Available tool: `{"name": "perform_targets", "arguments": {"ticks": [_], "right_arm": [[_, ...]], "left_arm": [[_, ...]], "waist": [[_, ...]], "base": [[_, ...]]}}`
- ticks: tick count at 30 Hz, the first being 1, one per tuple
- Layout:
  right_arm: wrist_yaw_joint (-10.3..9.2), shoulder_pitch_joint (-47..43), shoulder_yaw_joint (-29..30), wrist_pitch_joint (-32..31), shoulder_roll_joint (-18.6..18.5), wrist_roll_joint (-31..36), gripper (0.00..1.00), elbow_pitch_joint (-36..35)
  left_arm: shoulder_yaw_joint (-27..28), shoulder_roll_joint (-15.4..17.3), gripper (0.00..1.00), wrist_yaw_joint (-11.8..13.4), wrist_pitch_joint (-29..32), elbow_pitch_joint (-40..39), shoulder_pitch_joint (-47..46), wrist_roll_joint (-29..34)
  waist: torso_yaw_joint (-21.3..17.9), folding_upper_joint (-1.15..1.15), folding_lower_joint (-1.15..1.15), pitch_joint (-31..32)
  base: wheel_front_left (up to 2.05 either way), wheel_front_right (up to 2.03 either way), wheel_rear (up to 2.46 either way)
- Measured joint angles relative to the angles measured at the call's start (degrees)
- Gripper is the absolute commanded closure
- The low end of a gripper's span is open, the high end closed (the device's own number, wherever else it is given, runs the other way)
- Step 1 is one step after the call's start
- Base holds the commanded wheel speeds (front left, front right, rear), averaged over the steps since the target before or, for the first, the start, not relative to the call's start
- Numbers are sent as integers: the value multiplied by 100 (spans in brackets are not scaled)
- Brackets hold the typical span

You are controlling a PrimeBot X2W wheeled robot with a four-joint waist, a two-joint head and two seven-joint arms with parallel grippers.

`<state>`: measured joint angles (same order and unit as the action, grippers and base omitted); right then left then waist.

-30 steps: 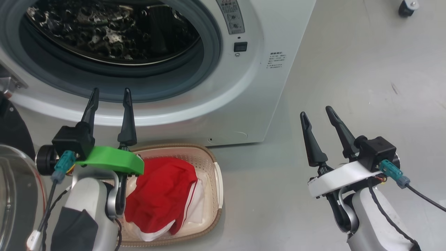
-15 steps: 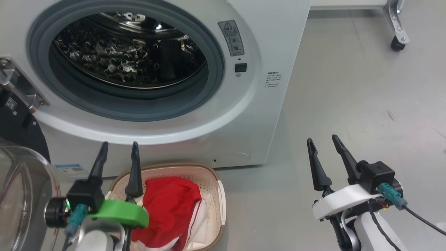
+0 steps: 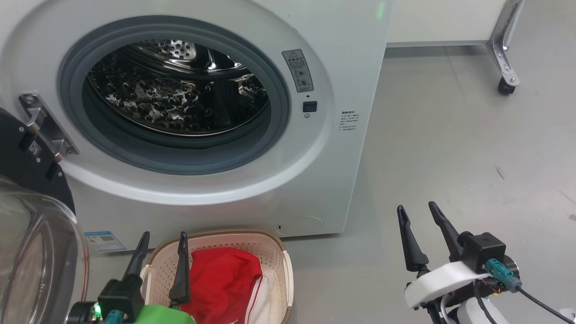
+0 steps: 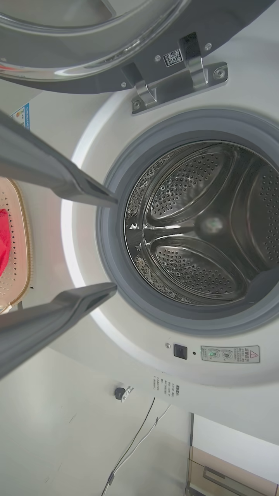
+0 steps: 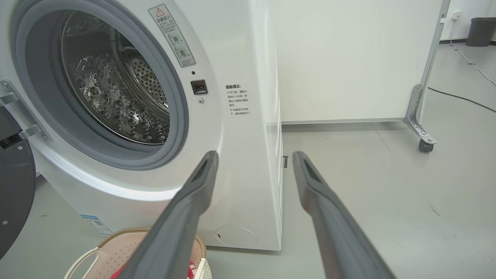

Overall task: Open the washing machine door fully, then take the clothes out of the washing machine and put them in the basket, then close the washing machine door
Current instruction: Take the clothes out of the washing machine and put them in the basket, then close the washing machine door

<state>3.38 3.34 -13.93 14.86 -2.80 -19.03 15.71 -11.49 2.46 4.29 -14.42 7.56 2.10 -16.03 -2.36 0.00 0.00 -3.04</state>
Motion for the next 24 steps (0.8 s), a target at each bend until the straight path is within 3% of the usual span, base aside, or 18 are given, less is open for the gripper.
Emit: {"name": "perform_targets", "arguments": {"ticks": [24], "right_arm": [[-56,-163,-105,0,7,-2,0,-22]], "left_arm": [[-45,25,0,104,241,-688,609,115]], "waist": [[28,0,0,146]], "base": [[0,0,0]]}}
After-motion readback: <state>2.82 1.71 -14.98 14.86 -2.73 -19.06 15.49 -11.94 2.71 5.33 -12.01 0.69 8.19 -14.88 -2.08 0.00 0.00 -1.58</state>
